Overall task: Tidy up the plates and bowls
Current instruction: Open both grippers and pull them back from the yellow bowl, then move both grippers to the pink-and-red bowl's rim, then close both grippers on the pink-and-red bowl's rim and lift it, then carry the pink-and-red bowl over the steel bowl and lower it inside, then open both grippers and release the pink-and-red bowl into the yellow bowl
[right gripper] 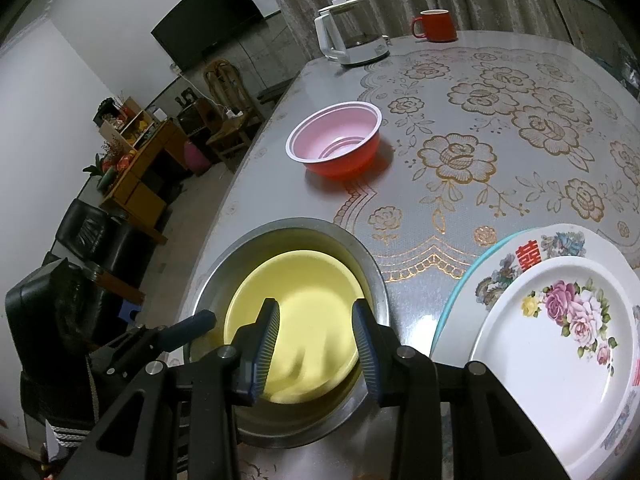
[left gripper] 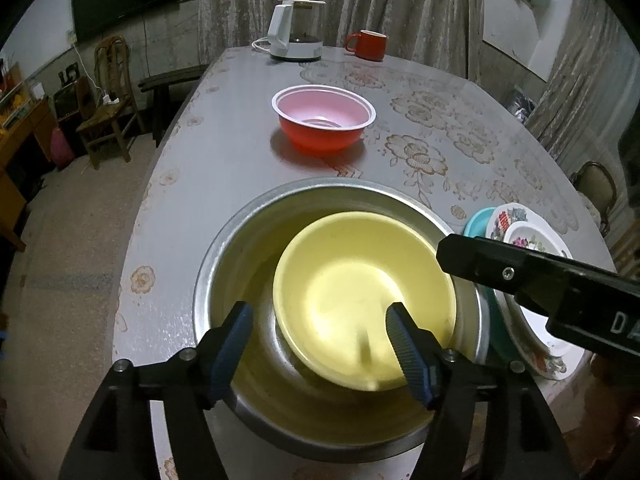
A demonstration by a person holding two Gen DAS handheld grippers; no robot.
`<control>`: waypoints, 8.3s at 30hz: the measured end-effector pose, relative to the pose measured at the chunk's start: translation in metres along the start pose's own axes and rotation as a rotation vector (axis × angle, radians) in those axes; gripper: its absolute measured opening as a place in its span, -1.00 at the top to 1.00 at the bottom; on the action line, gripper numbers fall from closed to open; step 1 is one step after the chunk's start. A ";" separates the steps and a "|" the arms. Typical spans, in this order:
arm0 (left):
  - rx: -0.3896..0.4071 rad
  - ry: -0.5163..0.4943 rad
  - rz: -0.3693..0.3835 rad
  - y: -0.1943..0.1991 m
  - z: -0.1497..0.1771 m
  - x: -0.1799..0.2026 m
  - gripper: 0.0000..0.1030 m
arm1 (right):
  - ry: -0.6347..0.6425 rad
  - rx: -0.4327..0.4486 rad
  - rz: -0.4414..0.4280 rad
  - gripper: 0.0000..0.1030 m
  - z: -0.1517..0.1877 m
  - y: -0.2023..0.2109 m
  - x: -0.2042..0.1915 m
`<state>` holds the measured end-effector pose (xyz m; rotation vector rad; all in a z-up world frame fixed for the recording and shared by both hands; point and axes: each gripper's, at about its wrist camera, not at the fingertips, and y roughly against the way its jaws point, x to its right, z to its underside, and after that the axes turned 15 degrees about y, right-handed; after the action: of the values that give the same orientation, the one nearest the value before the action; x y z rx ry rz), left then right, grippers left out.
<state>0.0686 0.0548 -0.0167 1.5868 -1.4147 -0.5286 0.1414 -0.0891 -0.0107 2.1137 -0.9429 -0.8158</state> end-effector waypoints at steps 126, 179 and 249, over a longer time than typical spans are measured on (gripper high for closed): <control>0.120 -0.100 0.048 -0.019 -0.096 0.040 0.58 | -0.124 0.116 -0.051 0.84 -0.075 -0.026 0.069; 0.148 -0.057 0.066 0.025 -0.006 0.011 0.58 | -0.090 0.098 -0.104 0.80 0.010 0.010 0.017; 0.039 0.005 0.051 0.006 -0.003 -0.024 0.14 | -0.084 -0.015 -0.117 0.48 0.013 -0.020 0.014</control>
<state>0.0621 0.0787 -0.0164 1.5772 -1.4653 -0.4698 0.1466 -0.0941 -0.0377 2.1526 -0.8594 -0.9740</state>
